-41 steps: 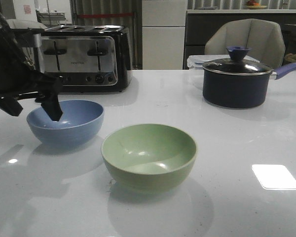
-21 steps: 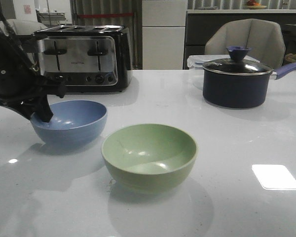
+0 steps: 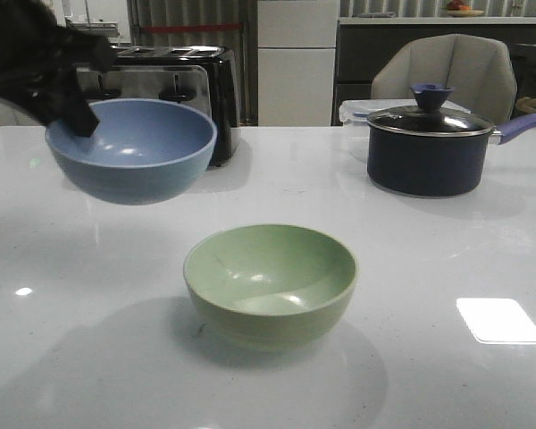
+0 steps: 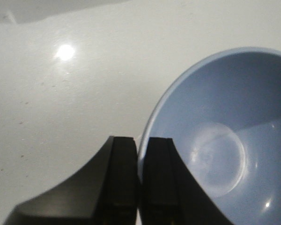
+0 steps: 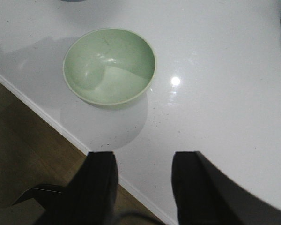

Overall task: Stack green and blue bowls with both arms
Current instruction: 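Grasp the blue bowl rim with the left gripper and lift, then carry the blue bowl over the green bowl and lower it inside, then open the left gripper and raise it off the blue bowl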

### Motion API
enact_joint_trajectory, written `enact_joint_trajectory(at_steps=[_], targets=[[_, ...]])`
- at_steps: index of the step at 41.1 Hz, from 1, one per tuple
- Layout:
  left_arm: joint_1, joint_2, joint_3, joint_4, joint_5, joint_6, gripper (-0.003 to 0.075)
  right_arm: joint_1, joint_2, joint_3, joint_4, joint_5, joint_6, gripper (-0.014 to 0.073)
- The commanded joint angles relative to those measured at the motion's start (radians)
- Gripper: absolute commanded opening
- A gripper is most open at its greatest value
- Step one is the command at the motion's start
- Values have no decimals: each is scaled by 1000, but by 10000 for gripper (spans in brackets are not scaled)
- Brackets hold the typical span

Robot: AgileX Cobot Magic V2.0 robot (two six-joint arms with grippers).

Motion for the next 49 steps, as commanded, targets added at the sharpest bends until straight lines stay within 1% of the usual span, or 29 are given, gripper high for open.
enact_joint_trajectory(at_steps=[1,9,15,29,44,47,49], targets=[[-71,-78,-29,-14,-23,0,93,3,-8,-28,-2,-60,-10,405],[-196,-59,-29,-55,-33,0,93,3,-8,-28,-2,-60,-10,405],[-250,-13,-29,-69,-52,0,93,3,-8,-28,-2,-60,-10,405],[-260,85,-29,-125,-84,0,93,3,-8,-28,-2,-59,-10,405],[-260,171,-27,-123,-96,1,96,3,-8,-28,-2,-60,-10,405],[-260,178,-27,-123,-103,1,136,3,-8,-28,-2,-59,-10,405],[-260,180,-27,-123,-108,1,184,3,-8,-28,-2,-59,-10,405]])
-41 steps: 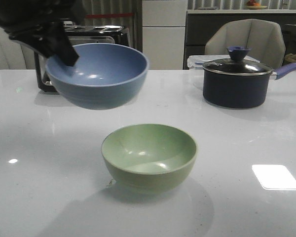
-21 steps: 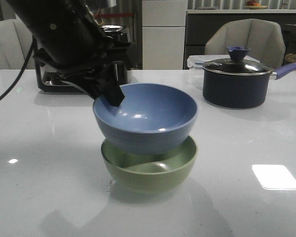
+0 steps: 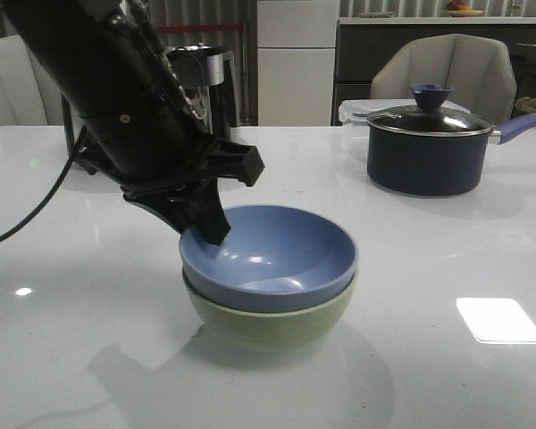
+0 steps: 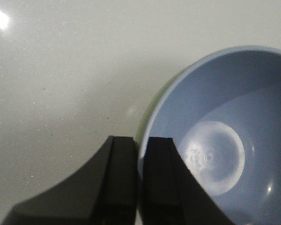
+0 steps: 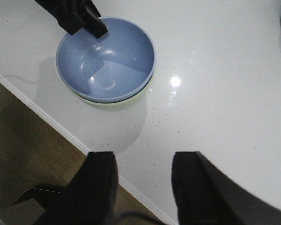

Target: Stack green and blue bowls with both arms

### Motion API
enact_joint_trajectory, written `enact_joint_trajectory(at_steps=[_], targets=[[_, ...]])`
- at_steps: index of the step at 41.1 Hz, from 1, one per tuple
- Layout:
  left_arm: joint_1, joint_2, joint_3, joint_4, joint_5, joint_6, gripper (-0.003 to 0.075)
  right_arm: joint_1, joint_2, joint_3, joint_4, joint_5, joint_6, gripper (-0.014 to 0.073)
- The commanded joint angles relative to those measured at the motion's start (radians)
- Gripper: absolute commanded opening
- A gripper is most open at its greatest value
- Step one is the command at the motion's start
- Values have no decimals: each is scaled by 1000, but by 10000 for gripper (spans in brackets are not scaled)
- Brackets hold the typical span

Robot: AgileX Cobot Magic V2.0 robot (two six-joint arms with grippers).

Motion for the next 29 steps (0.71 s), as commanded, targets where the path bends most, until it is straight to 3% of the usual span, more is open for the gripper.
enact_joint_trajectory(at_steps=[1,5,8,17,29], targets=[[-6,-40,-27,-21,-53,1,211,3,-8,-28,-2,-59,-10,405],[-6,-40,-27,-21,-55,1,337,3,-8,-28,-2,-59,-10,405],[-6,-40,-28,-21,-57,1,390,3,-8,-28,-2,-59,-10,405],[-6,-105,-28,5,-40,2,392,3,-8,-28,-2,-59,-10,405],[-6,-367,4,123,19,2,392,3,-8,-28,-2,-59,-10,405]])
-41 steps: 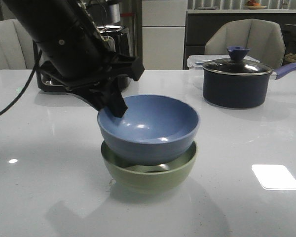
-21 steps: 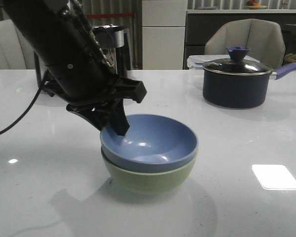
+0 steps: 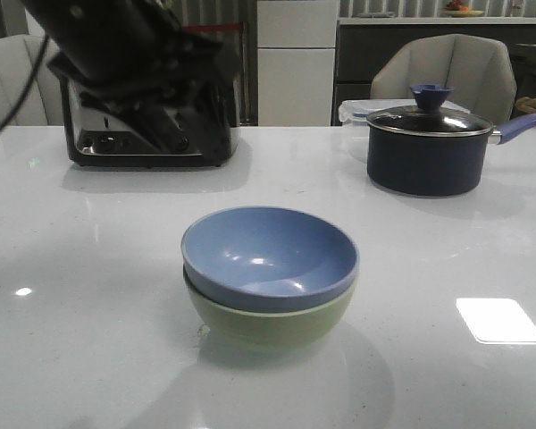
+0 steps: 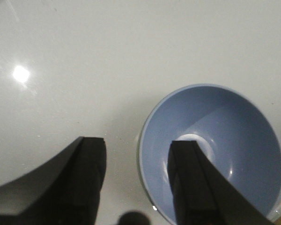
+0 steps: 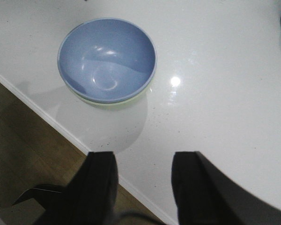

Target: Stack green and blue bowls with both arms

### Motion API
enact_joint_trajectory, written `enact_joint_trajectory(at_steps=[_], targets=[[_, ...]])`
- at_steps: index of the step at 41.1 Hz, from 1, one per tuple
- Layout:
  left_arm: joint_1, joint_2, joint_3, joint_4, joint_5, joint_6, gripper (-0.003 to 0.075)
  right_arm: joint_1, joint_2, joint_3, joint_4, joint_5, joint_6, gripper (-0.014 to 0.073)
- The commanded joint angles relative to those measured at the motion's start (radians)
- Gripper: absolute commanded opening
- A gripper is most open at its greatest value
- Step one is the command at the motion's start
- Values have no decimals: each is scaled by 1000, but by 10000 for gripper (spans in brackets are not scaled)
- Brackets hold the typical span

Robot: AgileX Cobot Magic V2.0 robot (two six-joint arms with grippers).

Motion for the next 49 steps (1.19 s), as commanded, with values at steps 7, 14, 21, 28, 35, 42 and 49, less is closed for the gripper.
enact_joint_trajectory(at_steps=[7,14,21,28,35,42,49], targets=[[-6,-328,109,60,-5,1,392,3,-8,-28,-2,-59,-10,405],[-6,-532,243,91,-5,1,392,3,-8,-28,-2,-59,-10,405],[-6,-728,366,91,-3,1,392,3,-8,-28,-2,-61,-10,405],[-6,-925,480,91,14,1,392,3,-8,-28,-2,-70,-10,405],[-6,-1048,565,91,21,1,392,3,-8,-28,-2,-59,-10,405],[-6,-1074,603,91,21,1,392,3,-5,-28,-44,-25,-10,405],[-6,-1072,608,91,21,1,387,3,-4,-28,-62,-1,-10,388]])
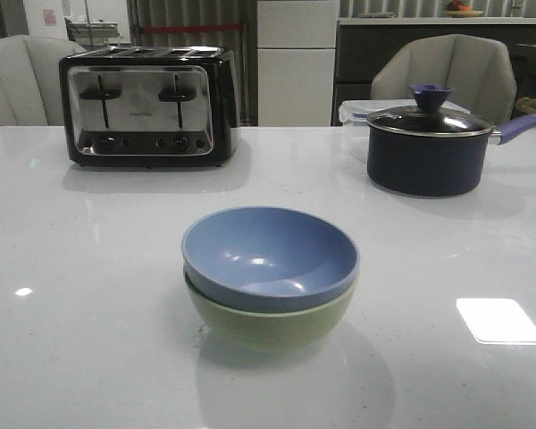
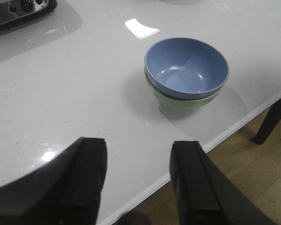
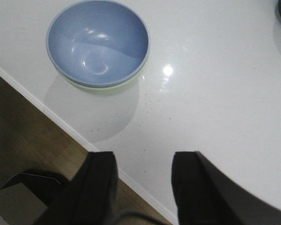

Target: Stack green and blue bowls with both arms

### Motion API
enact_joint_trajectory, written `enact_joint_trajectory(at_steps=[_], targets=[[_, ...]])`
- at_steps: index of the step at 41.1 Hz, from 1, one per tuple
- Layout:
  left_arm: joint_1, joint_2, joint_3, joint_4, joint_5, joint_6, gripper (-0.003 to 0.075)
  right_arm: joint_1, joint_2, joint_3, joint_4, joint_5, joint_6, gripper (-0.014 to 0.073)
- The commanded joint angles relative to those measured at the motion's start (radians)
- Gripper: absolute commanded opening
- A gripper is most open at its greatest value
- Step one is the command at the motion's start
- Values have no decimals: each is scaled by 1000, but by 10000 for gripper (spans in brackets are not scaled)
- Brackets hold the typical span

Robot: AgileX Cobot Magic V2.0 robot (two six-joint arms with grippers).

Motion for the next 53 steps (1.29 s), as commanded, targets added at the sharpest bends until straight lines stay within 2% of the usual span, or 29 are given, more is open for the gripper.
enact_joint_trajectory(at_steps=[1,8,14,18,41,44,48,53], targets=[[-6,5,-29,-2,-69,1,382,3,-4,-28,-10,-43,-10,367],[-6,5,-29,-2,-69,1,268,3,-4,-28,-10,-34,-10,157],[-6,5,-29,-2,-69,1,150,3,-4,-28,-10,-34,-10,19],[-6,5,-29,-2,-69,1,90,3,-4,-28,-10,-36,-10,27],[-6,-2,-23,-2,-75,1,93,3,-4,-28,-10,-34,-10,27],[47,-29,-16,43,-75,1,93,3,-4,-28,-10,-33,-10,27],[167,-84,19,43,-101,1,93,3,-4,-28,-10,-33,-10,27],[310,-182,123,43,-251,1,93,3,-4,-28,-10,-33,-10,27]])
